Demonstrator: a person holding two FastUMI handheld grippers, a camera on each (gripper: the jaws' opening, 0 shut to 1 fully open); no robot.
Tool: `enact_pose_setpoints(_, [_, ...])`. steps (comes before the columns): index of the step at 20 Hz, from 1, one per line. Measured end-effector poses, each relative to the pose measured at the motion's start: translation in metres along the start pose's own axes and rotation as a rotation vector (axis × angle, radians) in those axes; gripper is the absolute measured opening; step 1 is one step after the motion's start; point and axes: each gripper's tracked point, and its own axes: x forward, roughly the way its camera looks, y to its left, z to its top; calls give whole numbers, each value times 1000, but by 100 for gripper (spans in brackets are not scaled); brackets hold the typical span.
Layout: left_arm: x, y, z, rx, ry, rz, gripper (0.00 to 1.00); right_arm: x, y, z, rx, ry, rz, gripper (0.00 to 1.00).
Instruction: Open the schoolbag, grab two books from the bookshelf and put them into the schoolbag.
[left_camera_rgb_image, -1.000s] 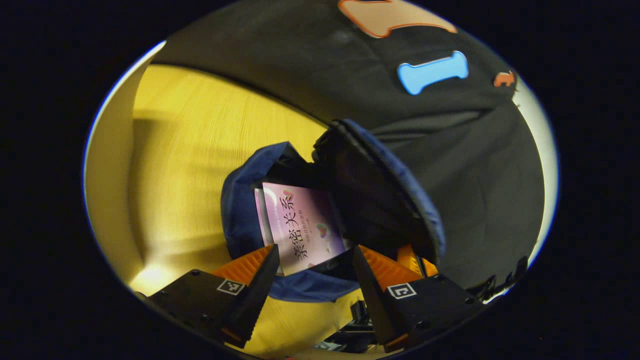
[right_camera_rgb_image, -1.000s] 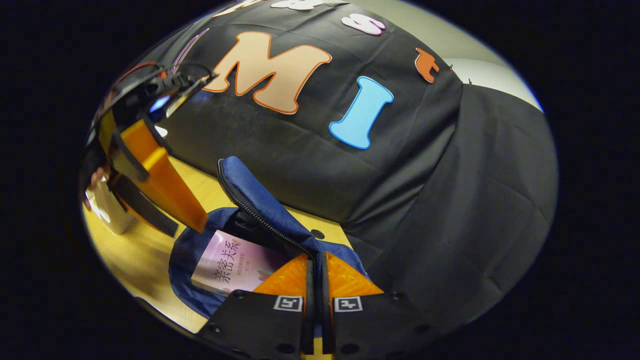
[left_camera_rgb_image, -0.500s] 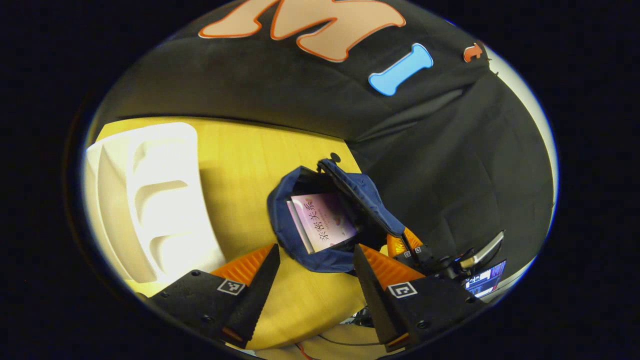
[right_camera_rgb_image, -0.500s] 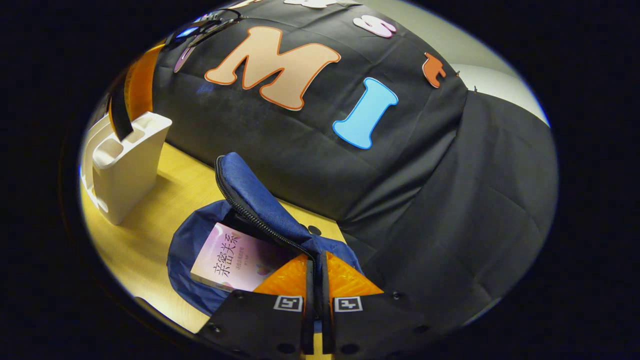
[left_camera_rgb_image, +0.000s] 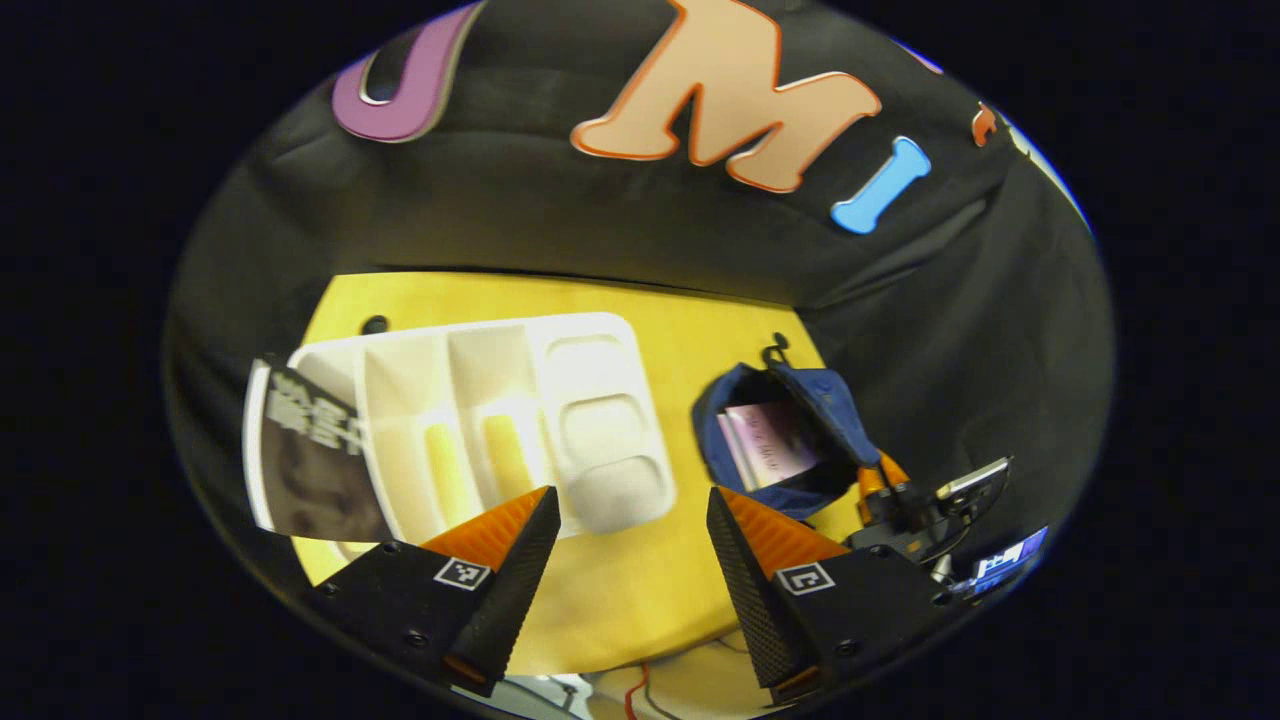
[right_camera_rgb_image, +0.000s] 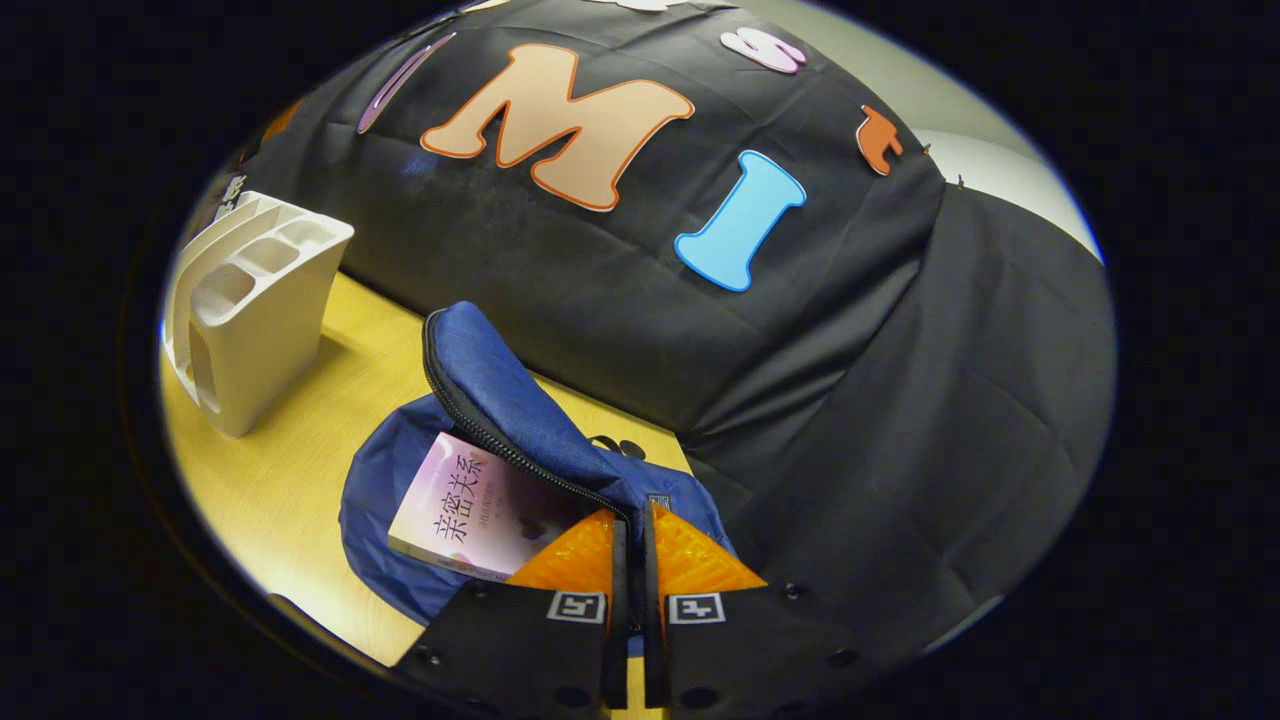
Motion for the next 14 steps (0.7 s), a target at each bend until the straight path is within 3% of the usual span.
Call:
enact_pose_setpoints(9, [-61, 155, 5, -131, -110, 247, 85, -1, 10, -3, 4, 36, -22, 7])
enact_pose_setpoints(12, [-57, 195, -6, -173, -93, 283, 89, -5, 11, -4, 17, 53, -34, 7])
enact_pose_setpoints(13, [-54, 209, -12, -184, -78, 293, 85, -6, 11, -4, 17, 57, -38, 7])
enact_pose_setpoints(14, [-50, 220, -16, -195, -67, 297, 89, -6, 11, -4, 16, 60, -41, 7])
